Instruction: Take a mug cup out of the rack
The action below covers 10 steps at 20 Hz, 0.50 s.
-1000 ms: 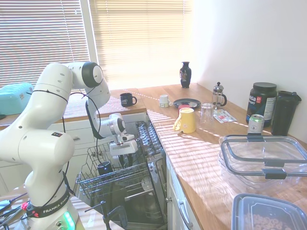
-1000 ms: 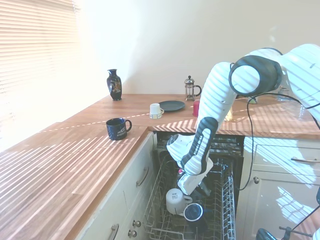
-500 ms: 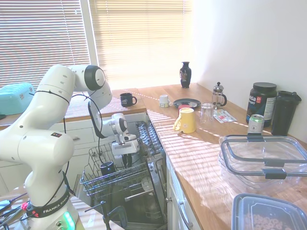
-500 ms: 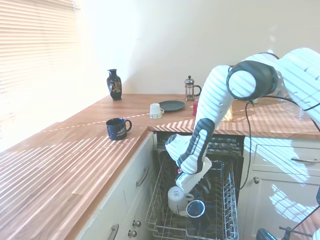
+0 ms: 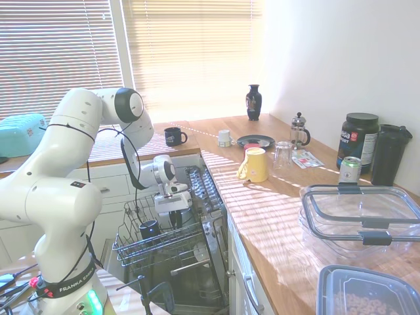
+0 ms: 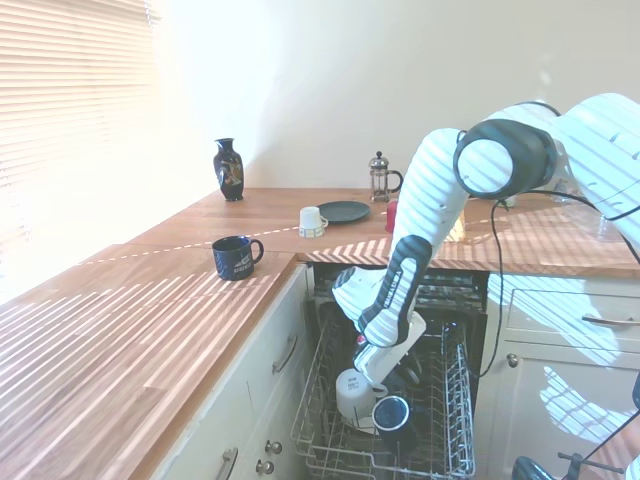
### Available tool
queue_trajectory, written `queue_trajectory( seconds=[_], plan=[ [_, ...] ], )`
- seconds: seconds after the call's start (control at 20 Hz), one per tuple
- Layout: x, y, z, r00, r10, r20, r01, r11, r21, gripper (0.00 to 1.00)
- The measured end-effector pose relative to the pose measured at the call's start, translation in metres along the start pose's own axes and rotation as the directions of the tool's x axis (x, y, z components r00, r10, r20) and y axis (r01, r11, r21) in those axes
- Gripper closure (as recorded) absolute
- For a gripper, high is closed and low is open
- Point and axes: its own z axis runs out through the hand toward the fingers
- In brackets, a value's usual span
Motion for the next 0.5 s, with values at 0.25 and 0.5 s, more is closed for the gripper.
queue_trajectory(
  seconds=[0.25, 0.5],
  plan=[
    [-0.013, 0.008, -0.005, 1.000, 0.001, -0.015, -0.001, 1.000, 0.024, 1.00],
    [-0.021, 0.020, -0.011, 0.999, 0.001, -0.034, 0.000, 0.999, 0.048, 1.00]
  ],
)
